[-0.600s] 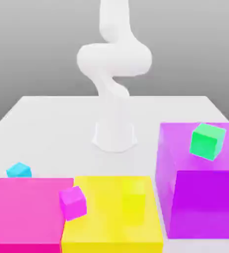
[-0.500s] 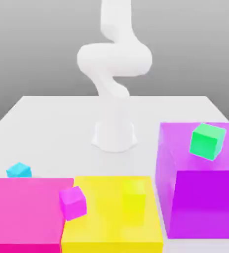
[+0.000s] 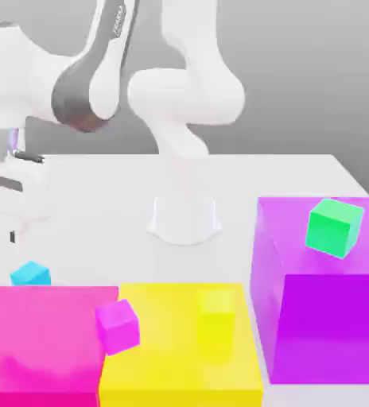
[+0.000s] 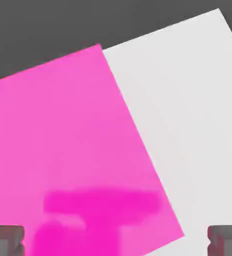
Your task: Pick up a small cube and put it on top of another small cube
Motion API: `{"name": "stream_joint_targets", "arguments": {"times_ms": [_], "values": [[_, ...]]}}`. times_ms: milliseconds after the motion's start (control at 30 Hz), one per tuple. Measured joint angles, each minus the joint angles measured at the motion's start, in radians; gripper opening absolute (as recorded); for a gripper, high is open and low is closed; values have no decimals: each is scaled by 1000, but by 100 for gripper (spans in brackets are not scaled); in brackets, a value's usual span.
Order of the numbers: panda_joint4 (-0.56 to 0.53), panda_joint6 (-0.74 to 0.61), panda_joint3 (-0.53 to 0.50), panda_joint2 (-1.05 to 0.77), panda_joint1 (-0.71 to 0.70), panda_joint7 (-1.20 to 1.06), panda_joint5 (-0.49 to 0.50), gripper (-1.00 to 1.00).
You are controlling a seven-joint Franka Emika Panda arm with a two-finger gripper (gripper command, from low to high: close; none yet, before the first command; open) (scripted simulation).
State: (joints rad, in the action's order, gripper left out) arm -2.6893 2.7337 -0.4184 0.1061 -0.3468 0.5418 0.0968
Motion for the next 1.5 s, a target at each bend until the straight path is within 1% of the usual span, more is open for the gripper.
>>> {"name": "stream_joint_targets", "arguments": {"times_ms": [67, 133, 233, 333, 367, 533, 567, 600, 667, 733, 800, 833, 900, 1033, 1333, 1500], "values": [[-38, 43, -42, -73, -38, -78, -64, 0], [-69, 87, -31, -149, -104, -175, -162, 0], [-62, 163, 62, -264, -158, -304, -325, 0], [-39, 244, 199, -371, -267, -396, -445, 0], [-32, 269, 240, -401, -302, -416, -469, -100], [-32, 267, 240, -401, -303, -414, -467, -100], [-28, 280, 260, -416, -320, -424, -480, -100], [-31, 272, 249, -406, -311, -418, -472, -100], [-44, 232, 193, -354, -268, -373, -414, -100], [-61, 182, 130, -285, -225, -308, -327, -100], [-77, 128, 95, -210, -215, -231, -222, -100], [-80, 108, 91, -184, -208, -187, -190, -100], [-79, 78, 101, -151, -177, -91, -161, -100], [-68, 33, 141, -108, -125, 110, -142, -100], [-42, -64, 223, -25, 5, 557, -129, -100], [-28, -116, 295, 16, 47, 800, -131, -100]]}}
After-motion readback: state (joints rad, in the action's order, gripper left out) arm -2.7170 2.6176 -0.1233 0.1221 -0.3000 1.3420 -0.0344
